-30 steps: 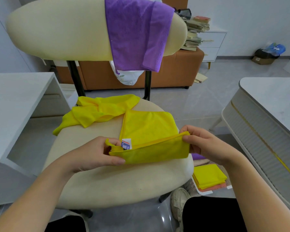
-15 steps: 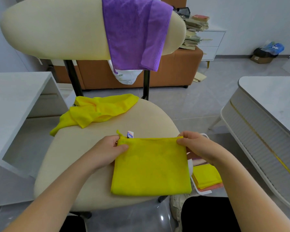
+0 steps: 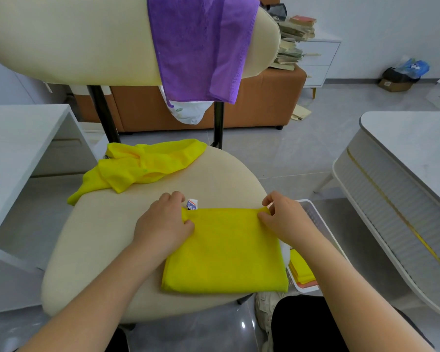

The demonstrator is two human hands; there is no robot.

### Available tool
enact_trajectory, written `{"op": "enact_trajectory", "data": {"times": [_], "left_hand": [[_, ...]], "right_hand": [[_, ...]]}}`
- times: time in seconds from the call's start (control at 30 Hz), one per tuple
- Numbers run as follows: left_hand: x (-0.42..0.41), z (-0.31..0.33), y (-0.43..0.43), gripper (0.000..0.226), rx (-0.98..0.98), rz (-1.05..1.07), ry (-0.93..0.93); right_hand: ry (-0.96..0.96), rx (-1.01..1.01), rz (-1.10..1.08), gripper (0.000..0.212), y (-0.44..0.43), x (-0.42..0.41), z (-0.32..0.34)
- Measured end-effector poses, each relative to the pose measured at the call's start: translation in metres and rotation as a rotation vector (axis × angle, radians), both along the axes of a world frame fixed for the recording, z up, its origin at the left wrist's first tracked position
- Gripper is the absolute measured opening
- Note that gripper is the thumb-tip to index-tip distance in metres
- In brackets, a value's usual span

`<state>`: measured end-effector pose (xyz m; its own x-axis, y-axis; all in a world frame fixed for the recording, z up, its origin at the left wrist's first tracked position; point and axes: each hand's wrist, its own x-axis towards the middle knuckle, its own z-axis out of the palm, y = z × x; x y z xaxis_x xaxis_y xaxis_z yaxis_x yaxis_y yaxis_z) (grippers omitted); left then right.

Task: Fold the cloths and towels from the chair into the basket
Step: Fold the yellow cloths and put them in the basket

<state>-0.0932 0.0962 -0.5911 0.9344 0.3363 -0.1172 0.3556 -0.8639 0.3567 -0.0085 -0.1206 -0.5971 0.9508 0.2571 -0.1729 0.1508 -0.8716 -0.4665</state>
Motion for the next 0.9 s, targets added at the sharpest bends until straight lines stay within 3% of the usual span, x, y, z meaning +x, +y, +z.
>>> {"op": "enact_trajectory", "data": {"times": [0.1, 0.23, 0.43, 0.5, 0.6, 0.73, 0.8, 0.9], "left_hand": [[0.004, -0.001, 0.01, 0.026, -0.141, -0.005, 0.047], [0.006, -0.001, 0.013, 0.007, -0.259, 0.025, -0.121], [0.012, -0.006, 0.011, 0.037, -0.42, 0.254, -0.383], [0.009, -0.003, 0.014, 0.047, -0.29, 0.243, -0.437], [0.003, -0.002, 0.013, 0.055, -0.059, 0.029, -0.447], [-0.005, -0.014, -0.01, 0.094, 0.076, -0.385, -0.23], [-0.008, -0.021, -0.017, 0.114, 0.154, -0.473, -0.113], [-0.007, -0.032, -0.015, 0.123, 0.236, -0.488, -0.017]], "right_hand": [[0.124, 0.03, -0.018, 0.016, -0.002, 0.006, 0.002], [0.141, 0.108, 0.005, 0.01, -0.002, 0.01, 0.004], [0.01, 0.501, -0.185, 0.025, 0.013, 0.011, 0.005], [-0.037, 0.596, -0.195, 0.033, 0.015, 0.007, 0.007], [-0.242, 0.386, 0.006, 0.044, 0.016, -0.004, 0.011], [-0.211, -0.014, 0.357, 0.073, 0.028, -0.028, 0.0], [-0.222, -0.177, 0.427, 0.097, 0.033, -0.035, -0.01], [-0.21, -0.286, 0.443, 0.119, 0.035, -0.036, -0.023]]}}
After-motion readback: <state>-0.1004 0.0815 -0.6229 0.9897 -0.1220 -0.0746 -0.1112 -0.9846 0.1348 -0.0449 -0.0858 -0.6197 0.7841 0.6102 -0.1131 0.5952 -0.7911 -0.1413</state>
